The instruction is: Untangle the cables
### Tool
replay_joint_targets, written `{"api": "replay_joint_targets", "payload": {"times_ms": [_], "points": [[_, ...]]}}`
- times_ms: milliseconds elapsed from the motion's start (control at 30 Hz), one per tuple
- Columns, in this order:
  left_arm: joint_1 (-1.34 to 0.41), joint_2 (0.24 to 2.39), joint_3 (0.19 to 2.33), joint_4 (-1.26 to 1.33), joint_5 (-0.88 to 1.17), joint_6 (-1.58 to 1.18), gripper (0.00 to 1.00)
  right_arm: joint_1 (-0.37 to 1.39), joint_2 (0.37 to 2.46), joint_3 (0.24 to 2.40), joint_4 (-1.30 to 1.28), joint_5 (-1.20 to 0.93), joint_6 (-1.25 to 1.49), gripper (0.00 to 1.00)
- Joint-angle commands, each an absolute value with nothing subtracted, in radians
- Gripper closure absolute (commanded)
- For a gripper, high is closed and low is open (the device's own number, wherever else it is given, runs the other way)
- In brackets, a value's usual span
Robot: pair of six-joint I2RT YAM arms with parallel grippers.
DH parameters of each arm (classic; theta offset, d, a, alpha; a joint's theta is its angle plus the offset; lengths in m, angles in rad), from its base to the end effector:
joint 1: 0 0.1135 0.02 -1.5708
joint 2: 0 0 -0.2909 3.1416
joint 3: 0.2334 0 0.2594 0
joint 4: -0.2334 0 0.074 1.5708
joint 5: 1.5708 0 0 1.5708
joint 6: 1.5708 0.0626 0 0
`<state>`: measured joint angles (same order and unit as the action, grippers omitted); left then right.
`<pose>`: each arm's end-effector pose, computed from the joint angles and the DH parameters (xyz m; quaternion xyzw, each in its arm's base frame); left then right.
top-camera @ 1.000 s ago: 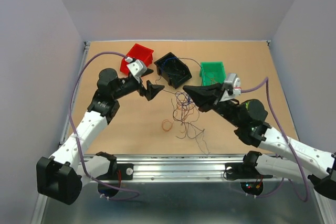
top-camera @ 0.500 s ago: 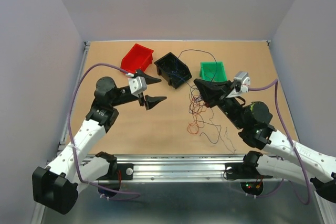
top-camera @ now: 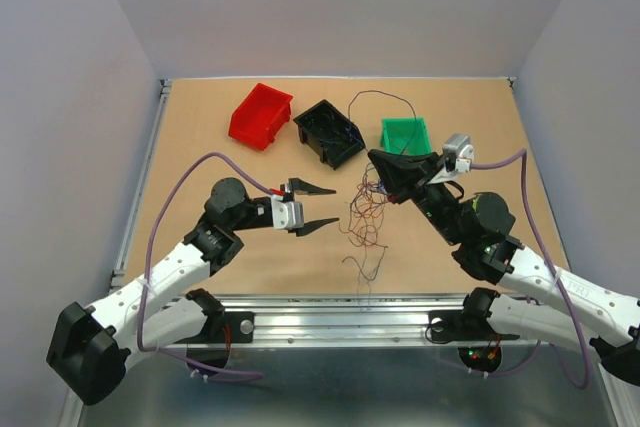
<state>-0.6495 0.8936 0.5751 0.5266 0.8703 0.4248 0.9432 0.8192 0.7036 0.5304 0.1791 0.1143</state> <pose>0.1368 -0.1640 0.3418 0.5736 0.3232 -0.3428 0.6701 0.1283 0.1578 0.4112 -0.1506 0.5283 0.3786 0.7449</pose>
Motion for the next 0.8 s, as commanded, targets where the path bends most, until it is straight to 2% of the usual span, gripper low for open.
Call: {"api": "replay_joint_targets", "payload": {"times_ms": [0,33,100,233,500,600,767], "points": [[-0.672,0.905,0.537,0.744,0.79,0.423,0.39,0.946,0.824,0.726,0.575,0.161,0.135,1.0],[-0.675,0.928,0.557,0.744,0.781,0.405,0.44,0.946,0.828,0.727,0.578,0.158,0.138,0.99],[-0.678,0.949,0.586,0.736,0.746,0.382,0.49,0.946,0.834,0.729,0.584,0.143,0.141,1.0],[-0.683,0.996,0.61,0.738,0.704,0.376,0.52,0.946,0.851,0.735,0.592,0.117,0.152,0.99],[-0.684,1.009,0.608,0.745,0.647,0.419,0.52,0.946,0.856,0.736,0.595,0.084,0.161,0.99],[-0.684,1.014,0.598,0.758,0.733,0.422,0.46,0.946,0.851,0.735,0.597,0.075,0.164,1.0],[-0.684,1.042,0.611,0.764,0.794,0.407,0.44,0.946,0.847,0.733,0.597,0.057,0.169,0.99]]}}
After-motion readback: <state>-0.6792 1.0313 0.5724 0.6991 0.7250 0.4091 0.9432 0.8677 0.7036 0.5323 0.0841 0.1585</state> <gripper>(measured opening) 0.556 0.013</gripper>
